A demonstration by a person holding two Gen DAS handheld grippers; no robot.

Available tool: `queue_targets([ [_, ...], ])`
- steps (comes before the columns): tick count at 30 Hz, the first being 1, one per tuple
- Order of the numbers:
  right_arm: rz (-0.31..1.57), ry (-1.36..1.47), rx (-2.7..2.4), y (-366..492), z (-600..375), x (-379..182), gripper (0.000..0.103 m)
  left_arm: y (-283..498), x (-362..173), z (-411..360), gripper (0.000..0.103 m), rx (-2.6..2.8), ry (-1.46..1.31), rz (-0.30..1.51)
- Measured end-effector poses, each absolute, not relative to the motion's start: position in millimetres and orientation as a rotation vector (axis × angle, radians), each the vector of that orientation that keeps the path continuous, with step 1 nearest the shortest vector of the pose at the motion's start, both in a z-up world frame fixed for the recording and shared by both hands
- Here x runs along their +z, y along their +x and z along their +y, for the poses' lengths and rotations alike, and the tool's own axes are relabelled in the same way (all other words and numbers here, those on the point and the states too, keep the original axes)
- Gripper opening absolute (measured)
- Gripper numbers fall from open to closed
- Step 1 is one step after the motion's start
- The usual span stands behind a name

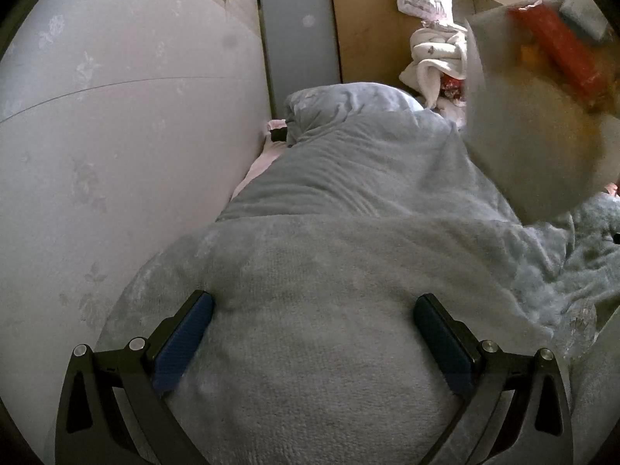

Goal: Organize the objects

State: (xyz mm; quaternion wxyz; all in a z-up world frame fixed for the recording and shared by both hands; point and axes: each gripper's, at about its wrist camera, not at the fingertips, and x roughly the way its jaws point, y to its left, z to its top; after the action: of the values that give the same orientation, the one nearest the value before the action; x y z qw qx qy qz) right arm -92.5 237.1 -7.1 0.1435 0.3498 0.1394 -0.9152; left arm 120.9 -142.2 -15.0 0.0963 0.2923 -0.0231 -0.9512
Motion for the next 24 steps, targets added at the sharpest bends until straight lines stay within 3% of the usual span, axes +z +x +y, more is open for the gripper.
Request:
queue_targets([
  [24, 0.413, 1.005, -2.639, -87.9, 238.1, -9.8, 0.102, 121.8, -14.7, -145.5, 0.101, -2.813, 0.867, -0.079],
])
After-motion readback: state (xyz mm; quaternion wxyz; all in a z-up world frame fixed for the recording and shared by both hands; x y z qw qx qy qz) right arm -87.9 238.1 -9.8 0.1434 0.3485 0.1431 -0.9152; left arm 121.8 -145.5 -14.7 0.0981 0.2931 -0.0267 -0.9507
